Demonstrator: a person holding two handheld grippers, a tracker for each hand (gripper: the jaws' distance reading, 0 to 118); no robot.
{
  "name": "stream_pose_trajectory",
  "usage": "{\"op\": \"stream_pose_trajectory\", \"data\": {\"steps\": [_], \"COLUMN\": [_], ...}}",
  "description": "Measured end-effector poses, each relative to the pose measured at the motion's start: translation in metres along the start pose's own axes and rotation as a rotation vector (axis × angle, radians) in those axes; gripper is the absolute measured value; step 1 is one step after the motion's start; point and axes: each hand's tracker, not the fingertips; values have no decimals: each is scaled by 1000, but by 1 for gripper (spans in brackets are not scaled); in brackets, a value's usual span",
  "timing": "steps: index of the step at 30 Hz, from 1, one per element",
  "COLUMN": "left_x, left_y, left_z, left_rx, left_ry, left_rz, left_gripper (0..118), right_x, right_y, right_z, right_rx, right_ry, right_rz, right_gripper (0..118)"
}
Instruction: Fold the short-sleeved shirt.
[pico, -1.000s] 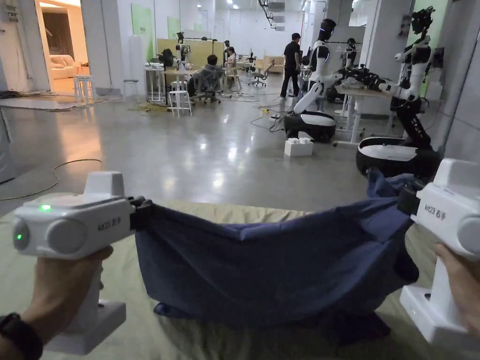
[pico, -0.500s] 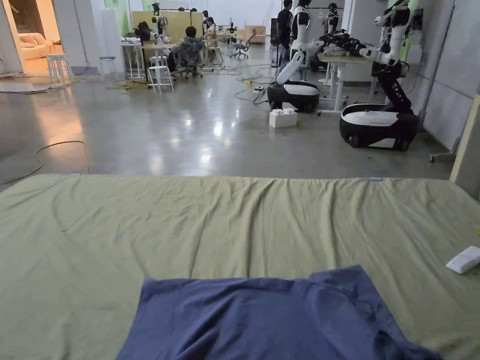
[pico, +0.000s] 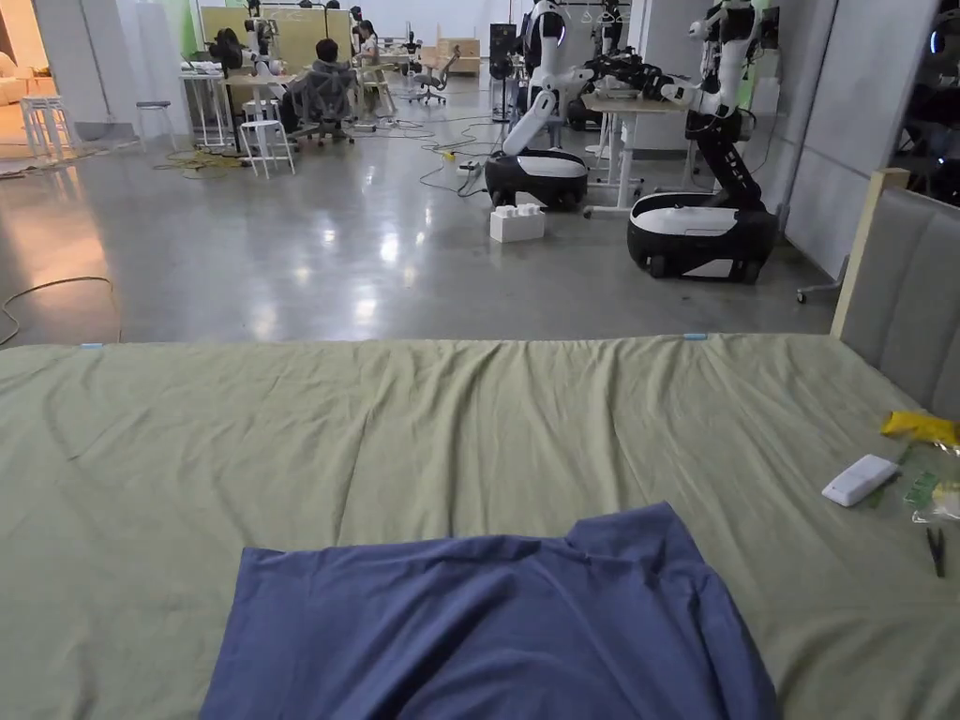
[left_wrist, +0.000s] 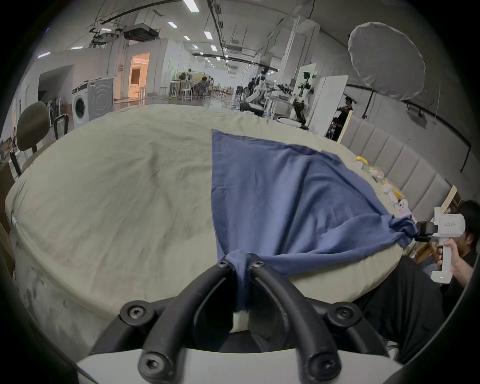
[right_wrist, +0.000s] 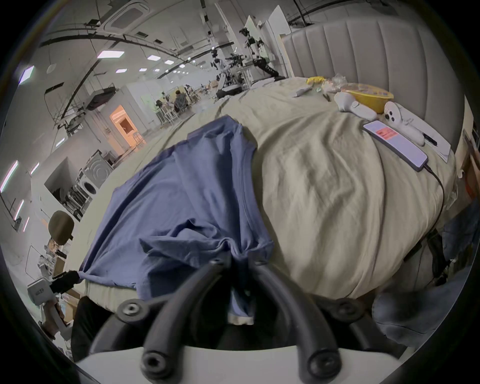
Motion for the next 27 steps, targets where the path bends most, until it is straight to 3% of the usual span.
{"op": "stream_pose_trajectory", "data": {"steps": [1, 2, 3, 4, 8, 11, 19, 27], "left_x": [0, -1, -1, -1, -1, 12, 85, 139], "left_y": [0, -2, -2, -6, 5, 25, 69, 73], "left_z": [-2, -2, -1, 4, 44, 79, 162, 189], "left_rx": [-9, -33, -39, -33, 51, 148, 447, 555], "left_ry": [7, 46, 68, 77, 68, 113, 125, 130], "left_rz": [-5, -5, -6, -16, -26, -79, -180, -191], "left_gripper": [24, 56, 79, 93, 95, 96, 95, 91], "right_x": [1, 3, 7, 12, 24, 16, -62, -122], "right_y": [-1, -2, -3, -5, -4, 5, 27, 36], "right_z": [-2, -4, -4, -2, 30, 67, 160, 187], "right_rx": [-14, -36, -60, -54, 31, 142, 486, 571], "right_ry": [-13, -29, -40, -38, -95, -88, 21, 140], "right_rz": [8, 12, 0, -6, -24, 35, 175, 296], "right_gripper": [40, 79, 99, 104, 100, 100, 100, 99]}}
